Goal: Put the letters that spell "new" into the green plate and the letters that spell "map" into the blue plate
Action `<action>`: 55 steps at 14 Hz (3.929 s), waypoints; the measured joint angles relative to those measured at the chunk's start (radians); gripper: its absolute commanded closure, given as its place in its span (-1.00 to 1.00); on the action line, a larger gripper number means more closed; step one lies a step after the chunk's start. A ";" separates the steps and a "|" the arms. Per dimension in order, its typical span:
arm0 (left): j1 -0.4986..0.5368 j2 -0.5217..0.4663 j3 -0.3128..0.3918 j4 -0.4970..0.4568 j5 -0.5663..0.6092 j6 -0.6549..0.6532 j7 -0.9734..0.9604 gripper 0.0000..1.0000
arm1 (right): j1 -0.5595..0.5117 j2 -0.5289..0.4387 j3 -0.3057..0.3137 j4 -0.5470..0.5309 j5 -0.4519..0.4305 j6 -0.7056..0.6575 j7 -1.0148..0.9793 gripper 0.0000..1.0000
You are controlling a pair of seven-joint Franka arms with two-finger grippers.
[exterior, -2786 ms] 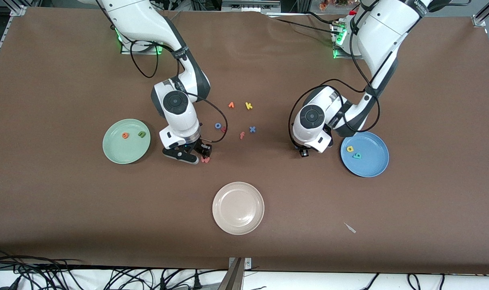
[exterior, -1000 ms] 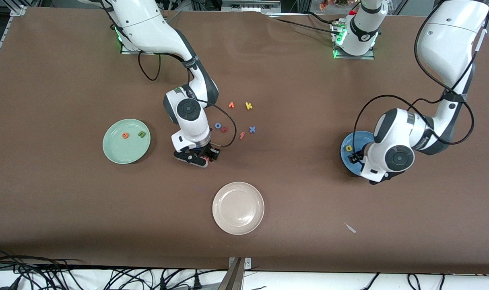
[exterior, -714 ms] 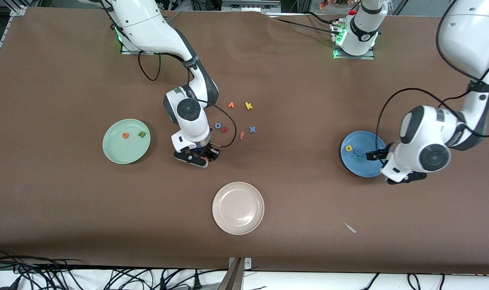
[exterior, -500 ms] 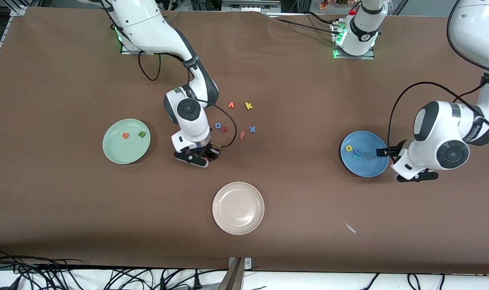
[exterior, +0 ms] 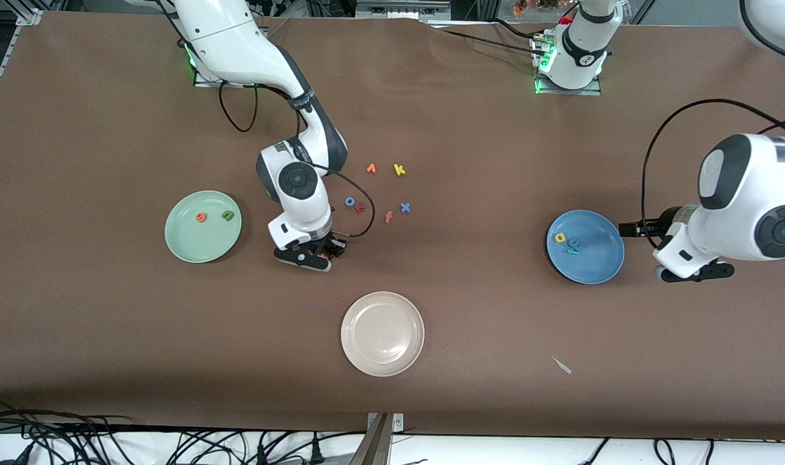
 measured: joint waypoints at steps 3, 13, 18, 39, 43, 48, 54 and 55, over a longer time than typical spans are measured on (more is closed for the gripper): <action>-0.074 -0.070 0.082 0.000 -0.069 -0.016 0.001 -1.00 | -0.004 -0.049 -0.058 0.007 0.000 -0.138 -0.135 0.38; -0.262 -0.318 0.295 -0.007 -0.162 -0.066 0.309 -1.00 | -0.020 -0.355 -0.343 -0.266 0.000 -0.295 -0.752 0.32; -0.263 -0.379 0.318 -0.009 -0.162 -0.071 0.326 -1.00 | -0.020 -0.450 -0.396 -0.492 0.000 -0.097 -0.837 -0.28; -0.253 -0.398 0.326 -0.024 -0.162 -0.097 0.326 -1.00 | -0.003 -0.621 -0.386 -0.169 0.003 -0.636 -0.745 -0.99; -0.253 -0.398 0.326 -0.024 -0.162 -0.097 0.326 -1.00 | -0.004 -0.688 -0.387 -0.115 0.002 -0.722 -0.745 -0.99; -0.253 -0.398 0.326 -0.024 -0.162 -0.094 0.326 -1.00 | -0.011 -0.680 -0.374 -0.039 0.002 -0.735 -0.745 -0.99; -0.253 -0.398 0.326 -0.024 -0.162 -0.094 0.326 -1.00 | -0.471 -0.668 0.129 0.026 -0.055 -0.780 -0.745 -0.99; -0.253 -0.398 0.326 -0.024 -0.162 -0.094 0.326 -1.00 | -0.489 -0.669 0.146 0.032 -0.057 -0.793 -0.745 -0.99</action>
